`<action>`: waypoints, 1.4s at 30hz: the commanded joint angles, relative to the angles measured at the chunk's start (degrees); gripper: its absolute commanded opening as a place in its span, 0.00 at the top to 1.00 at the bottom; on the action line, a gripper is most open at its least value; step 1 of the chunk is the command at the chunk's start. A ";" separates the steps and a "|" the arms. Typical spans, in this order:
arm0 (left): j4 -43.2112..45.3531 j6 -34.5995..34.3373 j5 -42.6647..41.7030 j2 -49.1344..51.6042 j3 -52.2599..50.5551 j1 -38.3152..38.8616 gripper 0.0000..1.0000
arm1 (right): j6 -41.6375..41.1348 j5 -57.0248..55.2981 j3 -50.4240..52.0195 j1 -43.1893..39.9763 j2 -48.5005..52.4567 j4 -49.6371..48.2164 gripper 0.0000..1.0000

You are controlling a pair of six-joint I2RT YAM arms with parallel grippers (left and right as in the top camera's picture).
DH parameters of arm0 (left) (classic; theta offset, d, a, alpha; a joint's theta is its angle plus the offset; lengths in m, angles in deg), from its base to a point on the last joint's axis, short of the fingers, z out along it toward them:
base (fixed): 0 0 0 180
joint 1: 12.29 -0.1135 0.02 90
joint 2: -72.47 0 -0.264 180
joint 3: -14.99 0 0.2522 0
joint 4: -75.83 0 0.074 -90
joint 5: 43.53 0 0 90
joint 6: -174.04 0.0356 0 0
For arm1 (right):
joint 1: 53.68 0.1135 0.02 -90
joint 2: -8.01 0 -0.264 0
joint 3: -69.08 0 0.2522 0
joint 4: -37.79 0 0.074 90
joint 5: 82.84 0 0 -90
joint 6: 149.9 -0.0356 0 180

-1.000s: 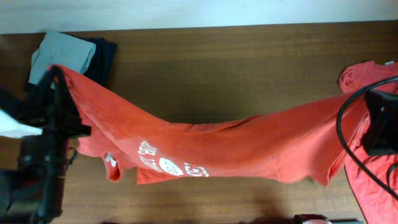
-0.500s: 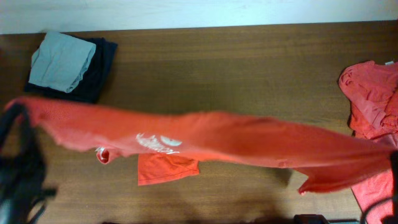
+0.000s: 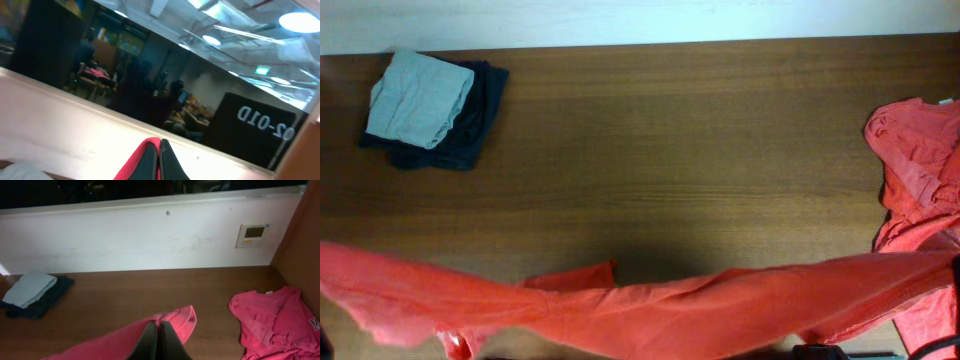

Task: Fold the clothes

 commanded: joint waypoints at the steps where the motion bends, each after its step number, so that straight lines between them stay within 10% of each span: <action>1: -1.42 1.62 2.27 1.27 0.74 -0.81 0.99 | -1.73 -0.48 0.31 -0.33 0.28 0.35 0.96; 23: -15.02 1.60 2.71 26.62 -2.29 -0.81 1.00 | -2.34 -8.24 22.25 -0.33 6.36 -0.85 0.96; 42: 2.67 1.62 0.70 57.00 -2.29 -0.81 1.00 | -1.46 -8.48 25.70 -0.46 37.70 -17.88 0.96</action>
